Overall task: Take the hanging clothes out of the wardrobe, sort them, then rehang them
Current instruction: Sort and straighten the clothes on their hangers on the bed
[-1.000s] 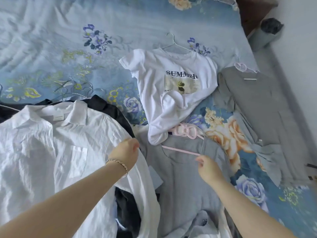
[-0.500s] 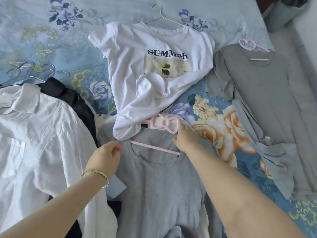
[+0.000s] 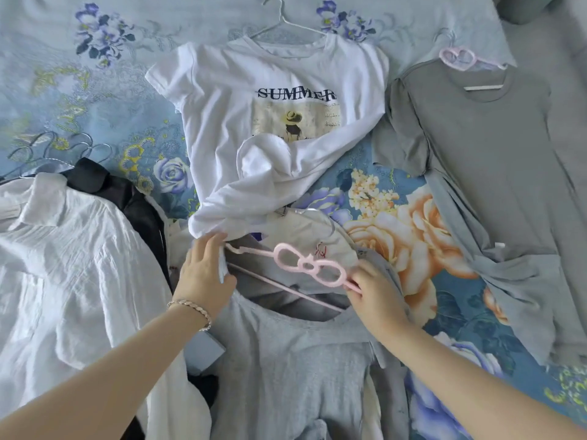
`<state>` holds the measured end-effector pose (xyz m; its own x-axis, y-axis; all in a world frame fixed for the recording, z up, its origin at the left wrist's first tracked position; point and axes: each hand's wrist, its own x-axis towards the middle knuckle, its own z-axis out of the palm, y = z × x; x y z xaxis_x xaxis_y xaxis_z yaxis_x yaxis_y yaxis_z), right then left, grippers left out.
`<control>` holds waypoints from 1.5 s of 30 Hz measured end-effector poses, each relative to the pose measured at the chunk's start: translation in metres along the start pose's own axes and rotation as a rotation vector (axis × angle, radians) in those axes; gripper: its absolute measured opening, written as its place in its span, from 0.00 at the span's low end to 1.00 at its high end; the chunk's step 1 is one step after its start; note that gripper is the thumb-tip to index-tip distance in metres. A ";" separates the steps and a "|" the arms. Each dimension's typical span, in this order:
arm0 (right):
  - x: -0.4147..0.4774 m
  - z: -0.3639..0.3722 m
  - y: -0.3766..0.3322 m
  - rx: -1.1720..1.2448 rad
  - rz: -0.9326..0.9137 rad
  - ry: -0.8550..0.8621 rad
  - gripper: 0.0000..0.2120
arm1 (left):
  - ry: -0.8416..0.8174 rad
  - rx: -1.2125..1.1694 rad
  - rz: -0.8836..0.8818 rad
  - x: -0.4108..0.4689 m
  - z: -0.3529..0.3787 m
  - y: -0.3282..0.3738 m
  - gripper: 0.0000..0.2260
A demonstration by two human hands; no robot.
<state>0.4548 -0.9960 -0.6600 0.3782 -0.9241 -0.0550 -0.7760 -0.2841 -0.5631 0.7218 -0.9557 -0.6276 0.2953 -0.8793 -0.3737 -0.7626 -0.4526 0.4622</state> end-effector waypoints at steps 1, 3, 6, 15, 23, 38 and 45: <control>-0.011 -0.005 0.001 -0.007 -0.073 0.036 0.09 | -0.093 0.146 0.039 0.002 -0.001 0.000 0.36; -0.024 -0.010 0.006 -0.006 -0.159 0.050 0.12 | -0.190 0.378 0.116 0.007 -0.003 0.001 0.39; -0.023 -0.013 0.011 0.006 -0.174 0.015 0.16 | -0.103 0.204 0.140 0.014 -0.009 0.007 0.19; -0.012 -0.049 0.010 -0.055 -0.287 0.065 0.20 | -0.131 0.155 -0.008 0.029 -0.052 -0.005 0.09; -0.029 -0.082 -0.007 -0.105 -0.457 0.104 0.18 | -0.096 0.372 -0.044 -0.004 -0.087 0.029 0.10; -0.072 -0.279 -0.117 -0.157 -0.253 0.121 0.32 | 0.317 -0.076 0.236 -0.135 -0.202 0.200 0.08; -0.124 -0.360 -0.165 -0.200 -0.317 0.406 0.21 | 0.256 0.100 0.763 -0.190 -0.262 0.218 0.28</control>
<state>0.3549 -0.9265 -0.2635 0.4147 -0.7983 0.4368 -0.7515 -0.5711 -0.3303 0.6500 -0.9261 -0.2453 -0.2134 -0.9526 0.2170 -0.8514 0.2903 0.4370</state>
